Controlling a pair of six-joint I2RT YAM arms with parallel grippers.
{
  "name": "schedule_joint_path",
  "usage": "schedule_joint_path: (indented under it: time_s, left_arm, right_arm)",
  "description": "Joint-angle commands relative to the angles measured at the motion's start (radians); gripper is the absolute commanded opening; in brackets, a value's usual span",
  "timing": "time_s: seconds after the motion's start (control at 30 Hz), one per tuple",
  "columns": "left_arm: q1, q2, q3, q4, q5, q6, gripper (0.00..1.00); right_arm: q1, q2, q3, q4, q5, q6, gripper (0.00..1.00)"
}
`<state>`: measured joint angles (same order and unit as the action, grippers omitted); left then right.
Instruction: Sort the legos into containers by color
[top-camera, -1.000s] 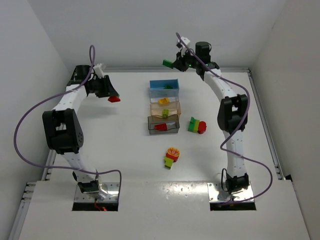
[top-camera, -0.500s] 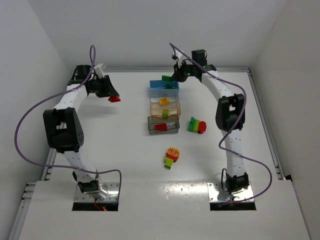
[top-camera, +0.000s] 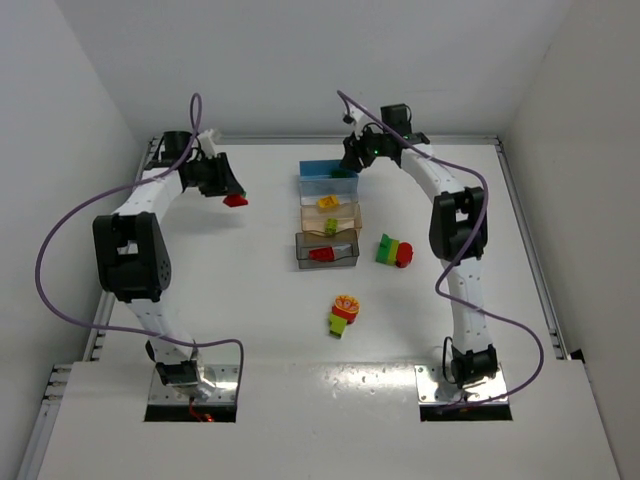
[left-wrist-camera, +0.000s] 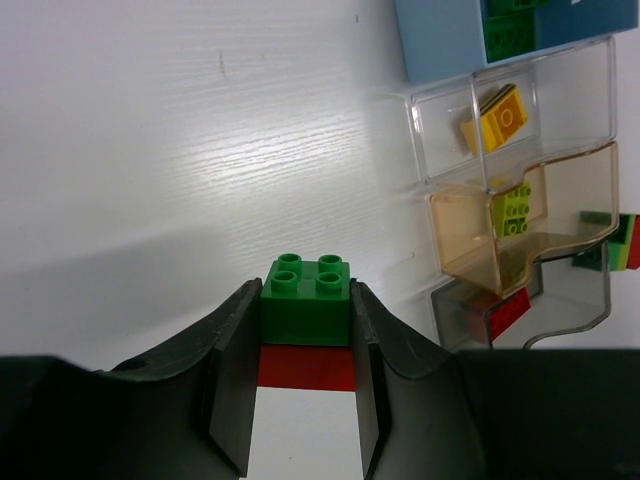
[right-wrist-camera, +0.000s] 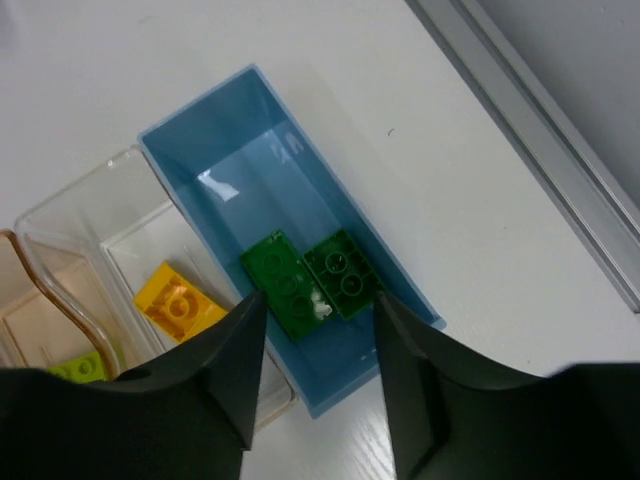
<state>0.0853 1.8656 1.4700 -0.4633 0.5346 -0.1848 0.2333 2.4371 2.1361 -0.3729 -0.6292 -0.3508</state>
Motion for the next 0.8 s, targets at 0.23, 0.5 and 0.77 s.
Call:
schedule_joint_path:
  time_s: [0.23, 0.5, 0.77]
  left_arm:
    - [0.007, -0.140, -0.127, 0.314, 0.175, -0.416, 0.06]
    - [0.008, -0.256, -0.247, 0.355, 0.113, -0.427, 0.04]
    - [-0.029, -0.281, -0.258, 0.345, 0.119, -0.424, 0.02]
  right_arm:
    - [0.041, -0.344, -0.319, 0.357, -0.210, 0.447, 0.63]
    - [0.156, -0.409, -0.413, 0.506, -0.342, 0.784, 0.72]
    - [0.242, -0.429, -0.455, 0.402, -0.331, 0.432, 0.73]
